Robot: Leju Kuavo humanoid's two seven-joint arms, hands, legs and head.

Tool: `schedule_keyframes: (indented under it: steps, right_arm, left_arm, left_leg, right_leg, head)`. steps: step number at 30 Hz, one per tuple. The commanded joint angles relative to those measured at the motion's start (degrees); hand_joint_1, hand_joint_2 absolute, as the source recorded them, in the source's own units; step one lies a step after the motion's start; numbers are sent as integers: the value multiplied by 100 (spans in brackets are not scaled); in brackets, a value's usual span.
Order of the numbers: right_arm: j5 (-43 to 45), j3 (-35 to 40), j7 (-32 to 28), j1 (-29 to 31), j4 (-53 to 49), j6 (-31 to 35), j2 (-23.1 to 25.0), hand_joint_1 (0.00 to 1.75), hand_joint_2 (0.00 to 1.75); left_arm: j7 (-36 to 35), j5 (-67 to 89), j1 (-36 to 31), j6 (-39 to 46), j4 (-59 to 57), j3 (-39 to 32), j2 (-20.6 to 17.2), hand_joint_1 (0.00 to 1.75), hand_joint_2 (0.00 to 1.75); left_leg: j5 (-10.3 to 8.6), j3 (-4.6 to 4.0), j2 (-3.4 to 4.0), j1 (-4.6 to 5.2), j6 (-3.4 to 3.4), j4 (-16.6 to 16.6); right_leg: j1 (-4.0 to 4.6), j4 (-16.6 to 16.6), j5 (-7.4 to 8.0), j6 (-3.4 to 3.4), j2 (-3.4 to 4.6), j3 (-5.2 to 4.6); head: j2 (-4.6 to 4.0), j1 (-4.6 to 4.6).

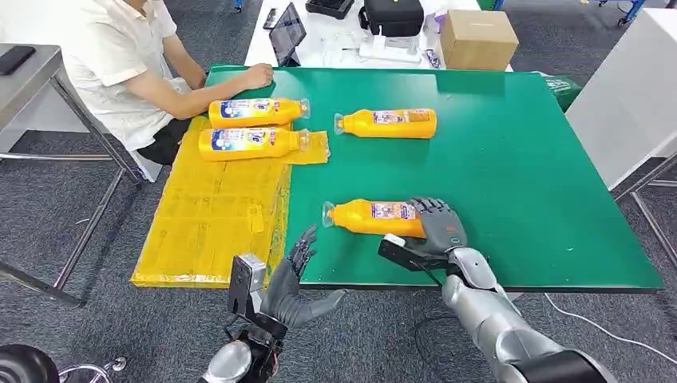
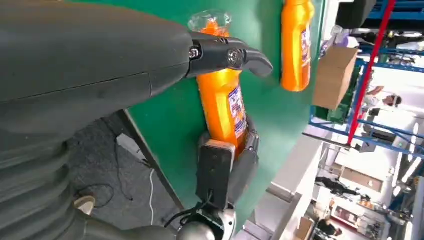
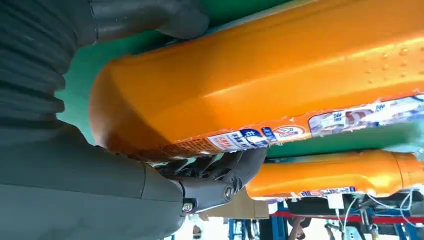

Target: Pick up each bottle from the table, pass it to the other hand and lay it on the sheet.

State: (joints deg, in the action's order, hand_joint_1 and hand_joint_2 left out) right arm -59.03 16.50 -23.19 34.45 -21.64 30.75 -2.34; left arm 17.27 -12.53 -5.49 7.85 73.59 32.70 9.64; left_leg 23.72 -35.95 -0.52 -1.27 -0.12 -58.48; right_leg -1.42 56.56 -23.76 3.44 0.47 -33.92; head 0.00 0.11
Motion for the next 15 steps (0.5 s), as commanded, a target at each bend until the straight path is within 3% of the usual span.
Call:
schedule_keyframes:
  steps: [1,8,15]
  right_arm:
    - [1252,-811,-1120,-322,-315,393,331,175,175]
    - [1286,-746,-1156,-324,-398,583,305,175,175]
    - [2001,-702,-1478,-339,-970,741,329,175,175]
  left_arm:
    - [13,-612,-81,519,-325,-125,-37,0,175]
    - [-44,-801,-73,517,-326,-133,-41,0,175]
    - [-276,-1817,-123,730,-604,-240,-69,0,175]
  left_leg:
    - [4,19,-1,-3,6,10]
    - [3,-3,1,-1,7,5]
    - [3,-17,6,3,4,5]
  right_leg:
    - [8,-10,-6,-19,-9,22]
    - [6,-5,-3,-13,-4,1]
    - [0,-1,-2,-11,5,-13]
  head:
    - [0,2]
    - [0,4]
    - [0,2]
